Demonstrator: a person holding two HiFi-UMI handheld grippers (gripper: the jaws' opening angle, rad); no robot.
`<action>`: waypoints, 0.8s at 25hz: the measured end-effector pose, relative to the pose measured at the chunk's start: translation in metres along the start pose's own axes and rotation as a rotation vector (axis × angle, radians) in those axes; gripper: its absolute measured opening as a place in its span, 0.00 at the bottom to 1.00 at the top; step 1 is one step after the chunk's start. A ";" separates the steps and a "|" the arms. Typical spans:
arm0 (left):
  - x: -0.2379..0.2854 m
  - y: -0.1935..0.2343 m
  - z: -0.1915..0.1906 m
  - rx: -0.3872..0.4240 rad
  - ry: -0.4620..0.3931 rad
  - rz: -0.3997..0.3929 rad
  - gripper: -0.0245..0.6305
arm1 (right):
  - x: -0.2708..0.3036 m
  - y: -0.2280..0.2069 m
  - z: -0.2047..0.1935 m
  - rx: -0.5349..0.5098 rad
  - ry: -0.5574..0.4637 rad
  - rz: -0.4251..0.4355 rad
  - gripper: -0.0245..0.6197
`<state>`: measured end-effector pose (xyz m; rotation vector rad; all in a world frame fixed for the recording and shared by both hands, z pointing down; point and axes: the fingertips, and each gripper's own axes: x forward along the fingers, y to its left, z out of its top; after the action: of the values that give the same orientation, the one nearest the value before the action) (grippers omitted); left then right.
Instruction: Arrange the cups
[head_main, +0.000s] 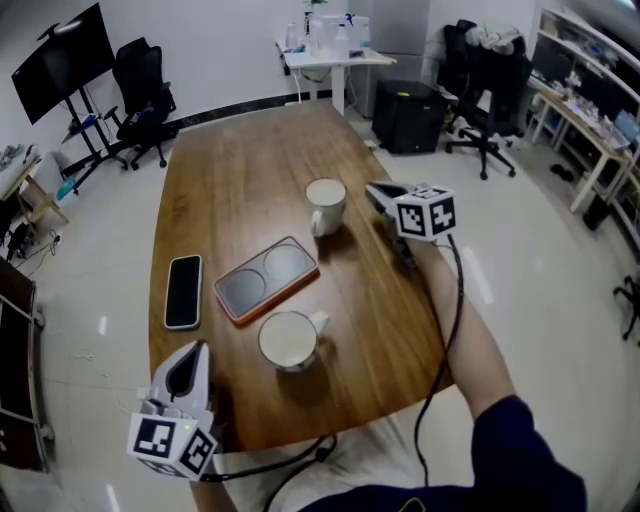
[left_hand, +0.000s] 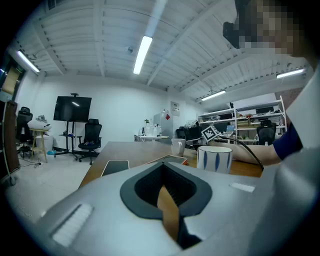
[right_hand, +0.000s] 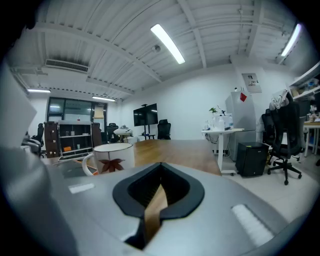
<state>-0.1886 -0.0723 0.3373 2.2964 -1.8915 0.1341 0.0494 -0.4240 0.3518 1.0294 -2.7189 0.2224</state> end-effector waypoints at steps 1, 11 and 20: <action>0.000 0.000 0.000 0.000 0.000 0.000 0.04 | 0.000 0.000 0.000 -0.001 -0.001 0.001 0.04; 0.000 0.000 0.000 0.000 0.002 0.000 0.04 | 0.000 0.004 0.001 -0.006 -0.008 0.020 0.04; 0.002 -0.006 0.000 0.005 0.005 -0.022 0.04 | -0.002 0.010 0.007 -0.028 -0.052 0.065 0.04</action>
<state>-0.1823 -0.0731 0.3369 2.3175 -1.8647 0.1408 0.0433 -0.4163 0.3439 0.9529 -2.7964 0.1709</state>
